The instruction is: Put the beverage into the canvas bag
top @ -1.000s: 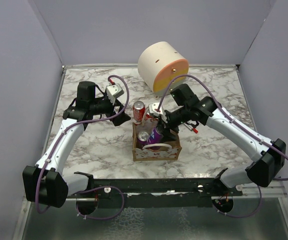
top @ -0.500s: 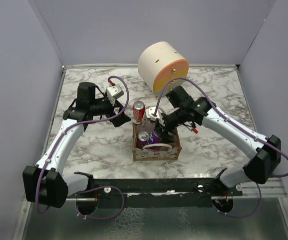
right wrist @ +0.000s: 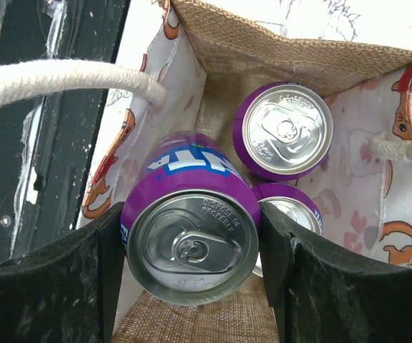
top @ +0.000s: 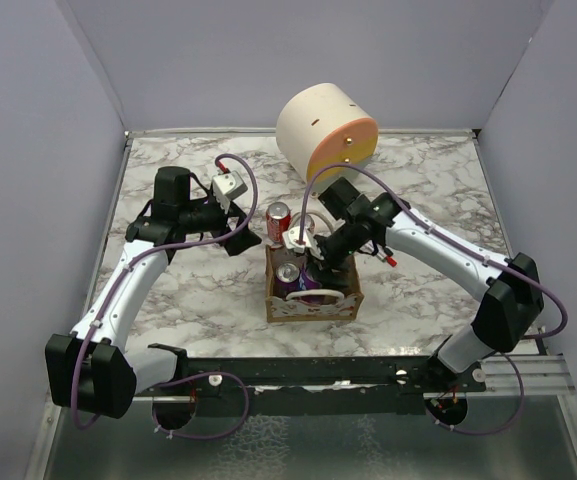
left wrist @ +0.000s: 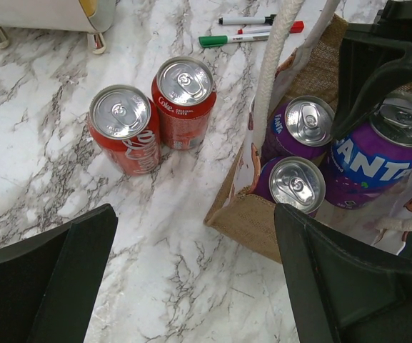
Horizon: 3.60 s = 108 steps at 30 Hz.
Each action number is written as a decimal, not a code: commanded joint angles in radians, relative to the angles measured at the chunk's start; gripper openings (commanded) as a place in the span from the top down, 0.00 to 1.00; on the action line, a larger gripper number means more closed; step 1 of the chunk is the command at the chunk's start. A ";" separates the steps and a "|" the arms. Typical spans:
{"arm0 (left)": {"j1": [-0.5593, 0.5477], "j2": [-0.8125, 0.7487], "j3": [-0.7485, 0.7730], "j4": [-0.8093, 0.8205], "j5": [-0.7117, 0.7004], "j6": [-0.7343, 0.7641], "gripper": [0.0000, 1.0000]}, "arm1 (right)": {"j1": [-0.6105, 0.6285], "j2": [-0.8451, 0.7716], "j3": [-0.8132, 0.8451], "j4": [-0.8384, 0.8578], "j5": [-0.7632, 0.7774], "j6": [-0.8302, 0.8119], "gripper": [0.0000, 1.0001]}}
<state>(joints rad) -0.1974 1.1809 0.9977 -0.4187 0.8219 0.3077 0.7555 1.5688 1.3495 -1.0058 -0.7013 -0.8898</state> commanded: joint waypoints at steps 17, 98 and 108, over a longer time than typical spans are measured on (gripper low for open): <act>0.006 -0.027 -0.021 0.032 0.035 -0.006 0.07 | 0.080 0.012 -0.033 0.152 0.087 0.068 0.89; 0.007 -0.055 -0.043 0.024 0.046 0.010 0.06 | 0.194 0.047 -0.213 0.247 0.267 0.076 0.26; 0.007 -0.056 -0.042 0.021 0.045 0.012 0.07 | 0.194 0.046 -0.190 0.236 0.265 0.085 0.21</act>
<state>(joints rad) -0.1974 1.1477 0.9661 -0.4110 0.8265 0.3080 0.9360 1.5970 1.1599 -0.7334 -0.4259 -0.8234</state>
